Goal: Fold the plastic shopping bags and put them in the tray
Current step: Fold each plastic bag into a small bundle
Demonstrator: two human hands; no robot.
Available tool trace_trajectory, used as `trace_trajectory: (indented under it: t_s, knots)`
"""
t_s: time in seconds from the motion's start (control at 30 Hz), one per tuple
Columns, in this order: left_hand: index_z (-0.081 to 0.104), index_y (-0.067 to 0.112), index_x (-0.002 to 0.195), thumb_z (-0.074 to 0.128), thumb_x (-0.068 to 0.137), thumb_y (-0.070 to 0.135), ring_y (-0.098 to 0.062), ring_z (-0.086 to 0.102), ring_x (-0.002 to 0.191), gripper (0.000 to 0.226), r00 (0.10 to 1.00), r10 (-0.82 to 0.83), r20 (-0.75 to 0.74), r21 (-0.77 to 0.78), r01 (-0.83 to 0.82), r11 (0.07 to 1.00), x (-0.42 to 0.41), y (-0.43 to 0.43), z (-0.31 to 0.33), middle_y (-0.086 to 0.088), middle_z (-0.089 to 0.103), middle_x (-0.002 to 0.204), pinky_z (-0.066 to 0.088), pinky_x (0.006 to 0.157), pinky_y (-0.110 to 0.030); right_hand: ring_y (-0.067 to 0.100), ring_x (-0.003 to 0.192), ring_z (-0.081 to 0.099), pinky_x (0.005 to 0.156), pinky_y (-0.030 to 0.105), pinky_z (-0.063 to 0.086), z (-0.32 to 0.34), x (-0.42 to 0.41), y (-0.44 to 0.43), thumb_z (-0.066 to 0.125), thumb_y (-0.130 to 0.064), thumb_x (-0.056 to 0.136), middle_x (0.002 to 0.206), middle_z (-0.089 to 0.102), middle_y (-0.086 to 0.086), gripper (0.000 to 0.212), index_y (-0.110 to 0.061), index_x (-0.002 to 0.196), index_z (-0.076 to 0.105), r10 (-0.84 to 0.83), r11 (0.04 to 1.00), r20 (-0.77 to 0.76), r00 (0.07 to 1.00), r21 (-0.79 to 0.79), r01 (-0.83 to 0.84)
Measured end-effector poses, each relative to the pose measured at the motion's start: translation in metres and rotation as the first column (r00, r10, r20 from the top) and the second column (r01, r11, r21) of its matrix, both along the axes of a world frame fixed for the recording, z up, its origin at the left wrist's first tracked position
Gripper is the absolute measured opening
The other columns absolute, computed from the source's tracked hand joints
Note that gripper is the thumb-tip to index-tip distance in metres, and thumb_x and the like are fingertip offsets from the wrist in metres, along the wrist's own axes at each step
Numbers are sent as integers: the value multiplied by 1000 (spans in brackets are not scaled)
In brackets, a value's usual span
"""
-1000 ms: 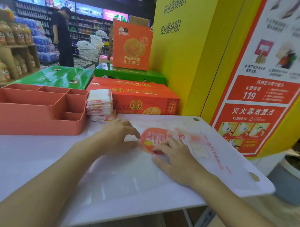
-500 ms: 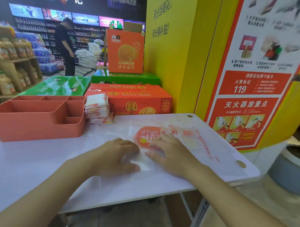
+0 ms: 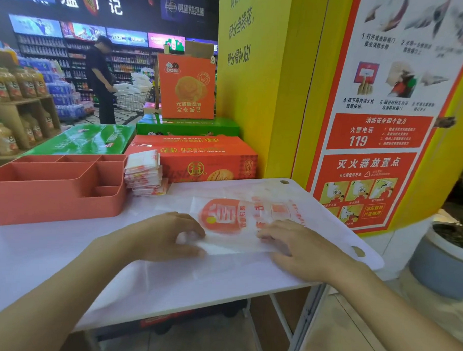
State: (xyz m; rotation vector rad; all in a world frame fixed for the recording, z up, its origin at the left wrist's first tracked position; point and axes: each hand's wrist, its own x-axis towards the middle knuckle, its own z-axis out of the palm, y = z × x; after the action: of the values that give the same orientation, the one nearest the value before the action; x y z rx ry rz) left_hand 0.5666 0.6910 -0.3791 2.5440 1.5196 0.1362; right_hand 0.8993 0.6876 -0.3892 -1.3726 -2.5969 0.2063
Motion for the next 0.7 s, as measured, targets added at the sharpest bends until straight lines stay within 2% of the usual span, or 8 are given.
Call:
trace_trajectory:
  t_s: [0.13, 0.2, 0.27, 0.3, 0.47, 0.57, 0.6, 0.7]
  knots:
    - [47, 51, 136, 55, 62, 92, -1, 46, 124, 85, 996, 19, -88, -56, -24, 998, -2, -4, 4, 31, 45, 137, 41, 108, -33, 0, 126, 47, 110, 30, 38, 2, 8, 5, 52, -35, 102, 137, 56, -23, 36, -41, 136, 58, -42, 999, -25, 999, -14, 41]
    - [47, 49, 137, 64, 78, 70, -3, 49, 121, 65, 995, 18, -96, -29, -21, 999, -1, -6, 6, 29, 47, 137, 43, 104, -30, 0, 124, 49, 109, 29, 40, 3, 10, 6, 53, -37, 101, 136, 57, -25, 34, -42, 135, 60, -49, 999, -21, 999, -1, 49]
    - [52, 43, 136, 59, 90, 38, -2, 52, 114, 47, 996, 15, -88, -11, -16, 1000, -1, -7, 8, 26, 52, 133, 43, 98, -23, -2, 119, 52, 105, 28, 44, 5, 12, 8, 55, -38, 100, 131, 60, -27, 32, -43, 131, 63, -60, 998, -37, 997, -5, 60]
    - [56, 40, 134, 55, 93, 30, -2, 54, 111, 42, 997, 27, -72, -13, -28, 1000, -3, -7, 10, 25, 56, 131, 44, 96, -22, -5, 115, 54, 102, 27, 46, 6, 15, 9, 57, -38, 99, 128, 62, -28, 30, -43, 127, 66, -75, 997, -60, 995, -18, 74]
    - [66, 34, 111, 38, 91, 46, -11, 64, 93, 37, 996, 87, -4, 66, -87, 994, -19, -1, 15, 16, 70, 102, 51, 86, -35, -7, 95, 62, 86, 25, 51, 16, 34, 11, 61, -40, 97, 99, 70, -28, 14, -38, 98, 75, -195, 980, -164, 967, -75, 185]
    - [62, 19, 87, 45, 95, 46, -12, 58, 75, 33, 991, 124, 48, 119, -129, 984, -26, 5, 15, 7, 64, 78, 50, 75, -37, -2, 72, 59, 66, 26, 44, 23, 49, 14, 62, -38, 96, 75, 65, -21, 24, -23, 79, 71, -268, 960, -174, 947, -125, 249]
    - [60, 18, 82, 49, 98, 42, -11, 57, 72, 31, 988, 139, 70, 127, -147, 981, -27, 6, 15, 7, 63, 75, 50, 73, -37, 2, 73, 60, 66, 29, 44, 23, 53, 17, 62, -40, 95, 75, 63, -21, 27, -20, 78, 69, -287, 955, -181, 941, -135, 266]
    - [64, 27, 77, 56, 98, 34, -3, 63, 72, 24, 971, 198, 130, 98, -212, 972, -34, 15, 15, 15, 70, 76, 55, 74, -35, 9, 92, 63, 75, 34, 48, 25, 60, 23, 66, -43, 94, 99, 65, -20, 22, -26, 84, 73, -359, 931, -208, 910, -146, 334]
